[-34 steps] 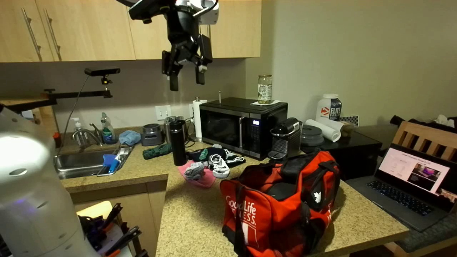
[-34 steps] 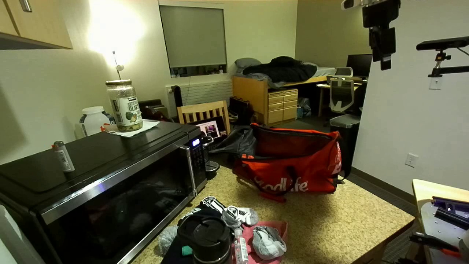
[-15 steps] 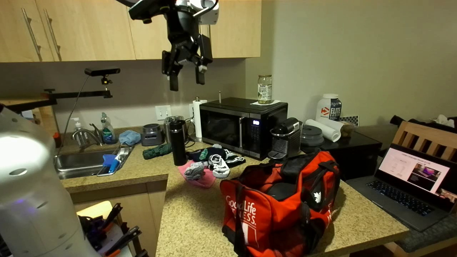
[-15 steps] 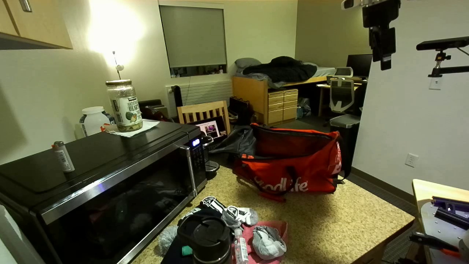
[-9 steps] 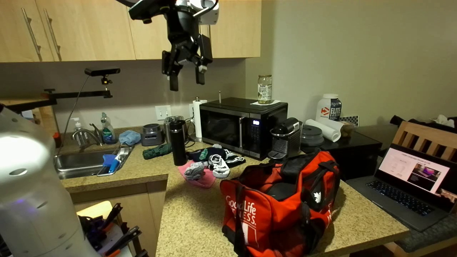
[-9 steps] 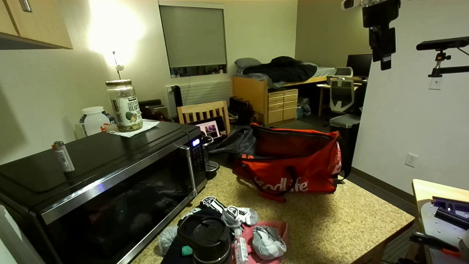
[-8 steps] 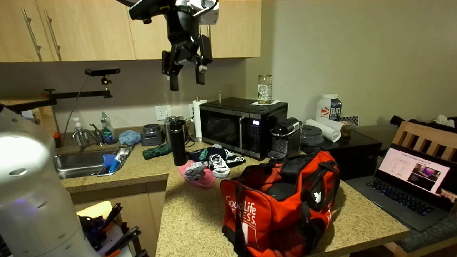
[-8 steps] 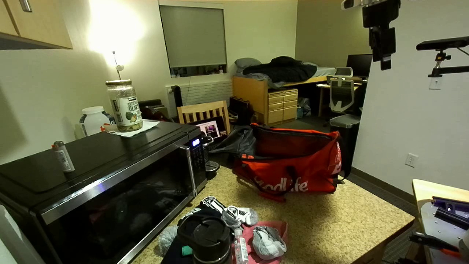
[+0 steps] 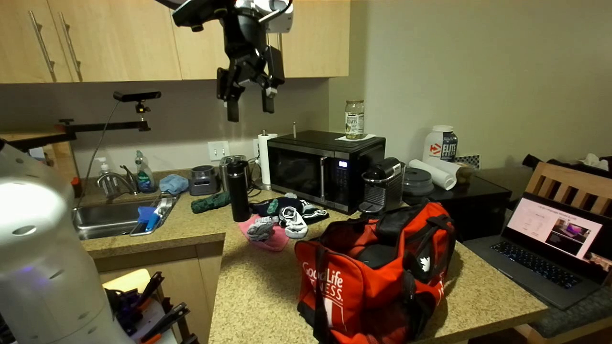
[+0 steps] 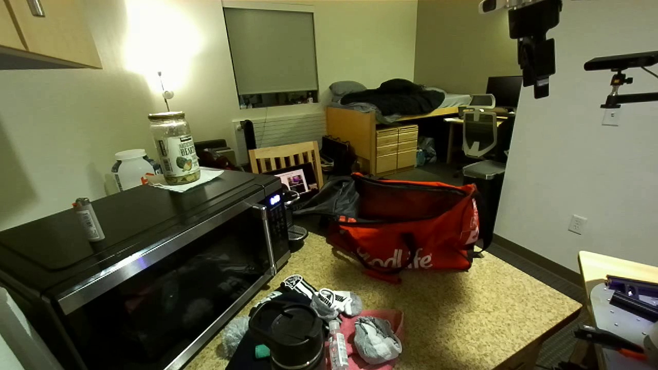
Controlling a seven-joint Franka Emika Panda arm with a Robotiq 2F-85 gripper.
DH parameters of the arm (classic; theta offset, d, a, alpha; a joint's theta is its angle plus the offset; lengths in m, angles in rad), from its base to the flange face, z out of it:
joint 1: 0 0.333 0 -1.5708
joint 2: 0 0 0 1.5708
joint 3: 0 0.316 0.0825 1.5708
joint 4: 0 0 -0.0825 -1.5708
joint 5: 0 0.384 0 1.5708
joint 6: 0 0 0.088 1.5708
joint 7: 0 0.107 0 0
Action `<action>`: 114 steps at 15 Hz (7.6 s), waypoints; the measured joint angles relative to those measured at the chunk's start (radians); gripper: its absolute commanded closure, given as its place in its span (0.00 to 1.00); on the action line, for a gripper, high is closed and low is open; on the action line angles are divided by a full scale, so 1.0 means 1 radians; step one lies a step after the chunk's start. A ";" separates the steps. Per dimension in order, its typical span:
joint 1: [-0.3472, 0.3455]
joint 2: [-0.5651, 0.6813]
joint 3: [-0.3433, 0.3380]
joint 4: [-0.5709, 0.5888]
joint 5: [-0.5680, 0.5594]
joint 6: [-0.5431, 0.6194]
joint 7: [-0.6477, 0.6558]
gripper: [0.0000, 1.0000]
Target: Pick up the pair of socks and put it in the bag
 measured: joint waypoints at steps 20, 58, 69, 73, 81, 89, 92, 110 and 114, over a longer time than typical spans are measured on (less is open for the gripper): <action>0.105 0.079 -0.014 -0.009 0.070 0.072 0.000 0.00; 0.174 0.890 0.149 0.249 0.425 0.565 0.016 0.00; 0.185 1.078 0.182 0.425 0.424 0.565 0.017 0.00; 0.184 1.099 0.180 0.428 0.424 0.565 0.017 0.00; 0.185 1.108 0.179 0.396 0.424 0.568 0.042 0.00; 0.231 1.106 0.181 0.325 0.414 0.636 0.137 0.00; 0.255 1.106 0.178 0.303 0.396 0.684 0.204 0.00; 0.326 1.156 0.166 0.253 0.317 0.827 0.414 0.00; 0.335 1.163 0.165 0.253 0.316 0.881 0.415 0.00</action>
